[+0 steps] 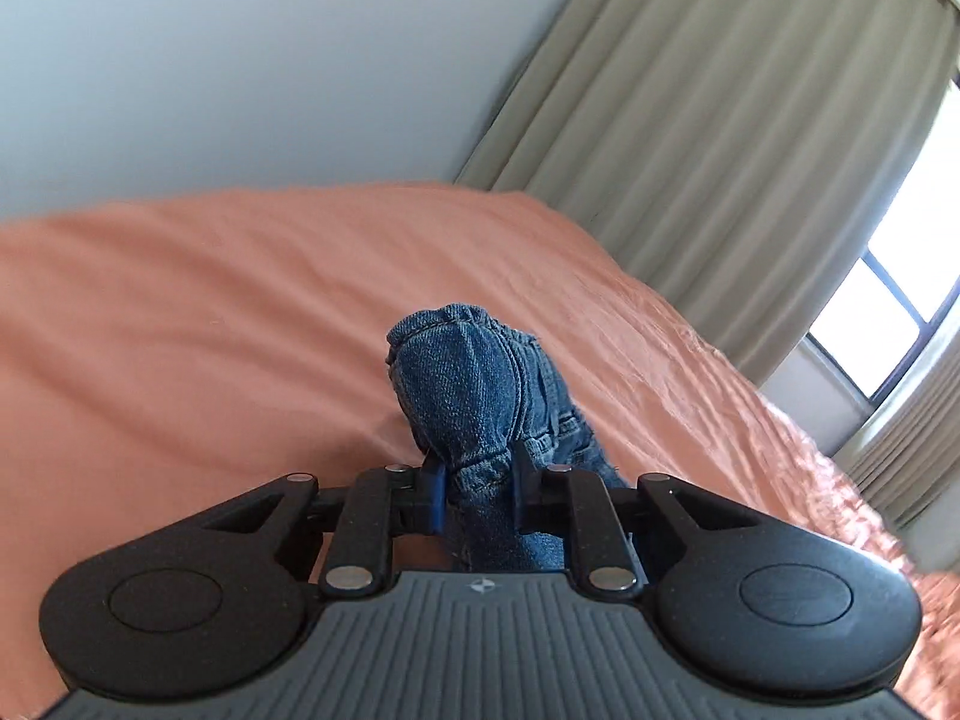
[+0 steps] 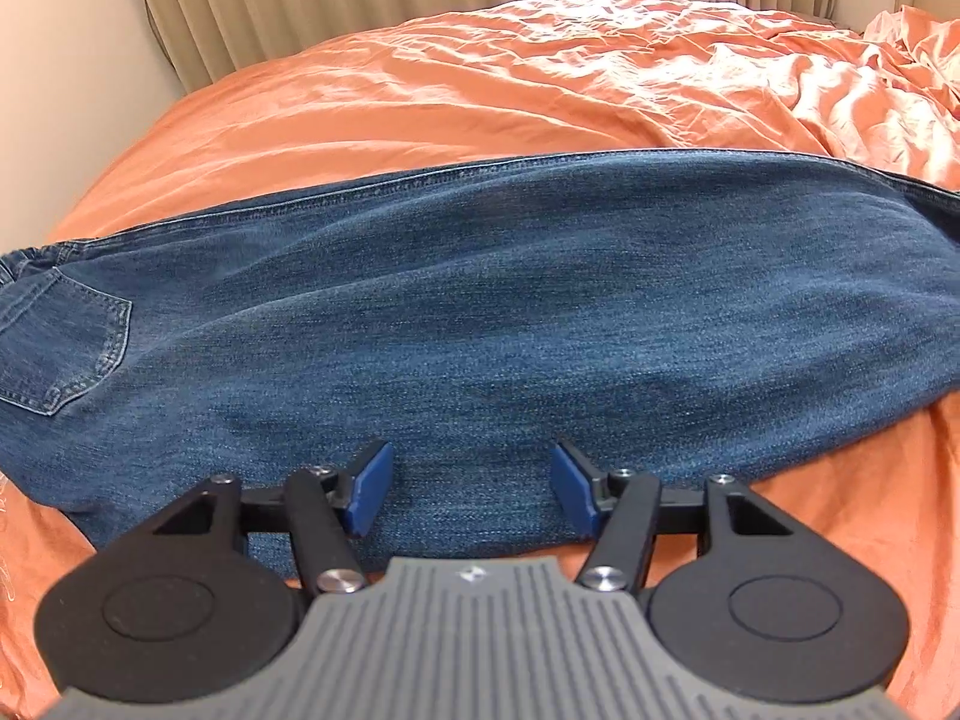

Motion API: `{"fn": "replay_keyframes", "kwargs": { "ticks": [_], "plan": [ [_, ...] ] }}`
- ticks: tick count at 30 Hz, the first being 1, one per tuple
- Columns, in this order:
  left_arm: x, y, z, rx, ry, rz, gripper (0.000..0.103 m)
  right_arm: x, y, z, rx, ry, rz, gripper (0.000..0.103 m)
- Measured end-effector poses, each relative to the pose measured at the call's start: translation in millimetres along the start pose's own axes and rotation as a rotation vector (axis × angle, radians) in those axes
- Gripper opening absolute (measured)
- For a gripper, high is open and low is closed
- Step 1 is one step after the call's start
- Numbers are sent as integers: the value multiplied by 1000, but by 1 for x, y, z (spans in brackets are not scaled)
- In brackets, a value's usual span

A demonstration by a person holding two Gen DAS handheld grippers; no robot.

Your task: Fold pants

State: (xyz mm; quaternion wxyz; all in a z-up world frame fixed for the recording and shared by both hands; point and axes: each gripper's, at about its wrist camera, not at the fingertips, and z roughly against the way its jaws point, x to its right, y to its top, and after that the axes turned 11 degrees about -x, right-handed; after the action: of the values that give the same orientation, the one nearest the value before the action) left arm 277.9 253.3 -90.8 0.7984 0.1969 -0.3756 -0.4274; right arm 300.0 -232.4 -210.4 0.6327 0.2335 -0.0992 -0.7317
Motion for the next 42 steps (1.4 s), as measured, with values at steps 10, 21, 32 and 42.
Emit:
{"fn": "replay_keyframes", "kwargs": {
  "ticks": [10,21,32,42],
  "plan": [
    [-48,-21,-76,-221,175,60,23,34,-6,13,4,-12,-65,53],
    [-22,-1,-41,-237,224,-81,62,67,-13,45,19,7,-111,53],
    [64,-21,11,-244,59,-323,62,166,-10,112,95,10,-251,53],
    [133,-58,-23,-290,45,-434,62,293,4,137,134,-106,-340,32]
  ]
}}
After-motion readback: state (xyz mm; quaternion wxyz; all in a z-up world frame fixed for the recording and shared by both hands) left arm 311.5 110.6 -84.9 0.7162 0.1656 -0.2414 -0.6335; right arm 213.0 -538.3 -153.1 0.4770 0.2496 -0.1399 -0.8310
